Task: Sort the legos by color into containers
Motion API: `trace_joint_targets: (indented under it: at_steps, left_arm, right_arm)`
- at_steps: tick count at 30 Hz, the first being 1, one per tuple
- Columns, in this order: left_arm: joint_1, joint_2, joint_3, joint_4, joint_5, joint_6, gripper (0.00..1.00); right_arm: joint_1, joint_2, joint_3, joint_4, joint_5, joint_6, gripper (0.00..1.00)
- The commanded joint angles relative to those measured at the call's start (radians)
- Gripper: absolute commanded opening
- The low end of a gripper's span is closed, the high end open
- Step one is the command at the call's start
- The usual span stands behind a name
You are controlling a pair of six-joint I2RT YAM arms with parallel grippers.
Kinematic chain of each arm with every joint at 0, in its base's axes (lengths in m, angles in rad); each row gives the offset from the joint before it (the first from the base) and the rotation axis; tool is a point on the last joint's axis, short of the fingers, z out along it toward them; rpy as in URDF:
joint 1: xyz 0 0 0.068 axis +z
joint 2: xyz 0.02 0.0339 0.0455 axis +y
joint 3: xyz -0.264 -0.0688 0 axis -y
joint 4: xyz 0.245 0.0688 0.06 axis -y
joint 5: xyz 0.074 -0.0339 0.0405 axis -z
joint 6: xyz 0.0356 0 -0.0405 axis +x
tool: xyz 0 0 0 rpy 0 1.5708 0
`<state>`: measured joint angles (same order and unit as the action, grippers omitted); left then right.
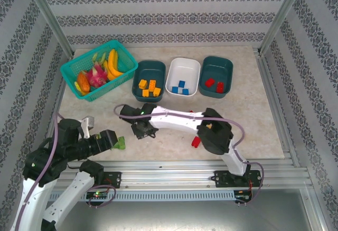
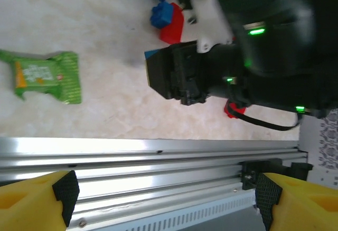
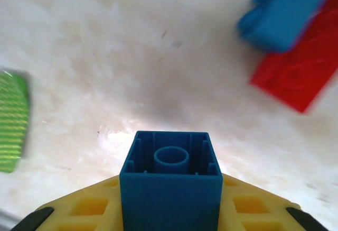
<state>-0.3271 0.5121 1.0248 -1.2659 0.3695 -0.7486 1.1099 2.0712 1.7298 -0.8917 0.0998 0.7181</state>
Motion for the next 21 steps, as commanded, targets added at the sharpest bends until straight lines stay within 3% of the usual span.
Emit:
trace_joint_targets:
  at_steps: [1, 9, 15, 21]
  left_arm:
    - [-0.003, 0.103, -0.005, 0.21, 0.082, 0.014, 0.89]
    - [-0.009, 0.393, 0.027, 0.576, 0.118, -0.01, 0.9]
    - [-0.011, 0.614, 0.103, 0.719, 0.113, 0.001, 0.89]
    - [-0.018, 0.804, 0.189, 0.761, 0.092, 0.019, 0.89]
  right_arm:
    - [-0.096, -0.158, -0.02, -0.052, 0.098, -0.021, 0.31]
    - [-0.388, -0.182, 0.038, -0.069, 0.124, -0.12, 0.29]
    - [-0.553, -0.04, 0.186, -0.016, 0.02, -0.166, 0.29]
    - [-0.639, 0.193, 0.443, -0.044, -0.105, -0.192, 0.29]
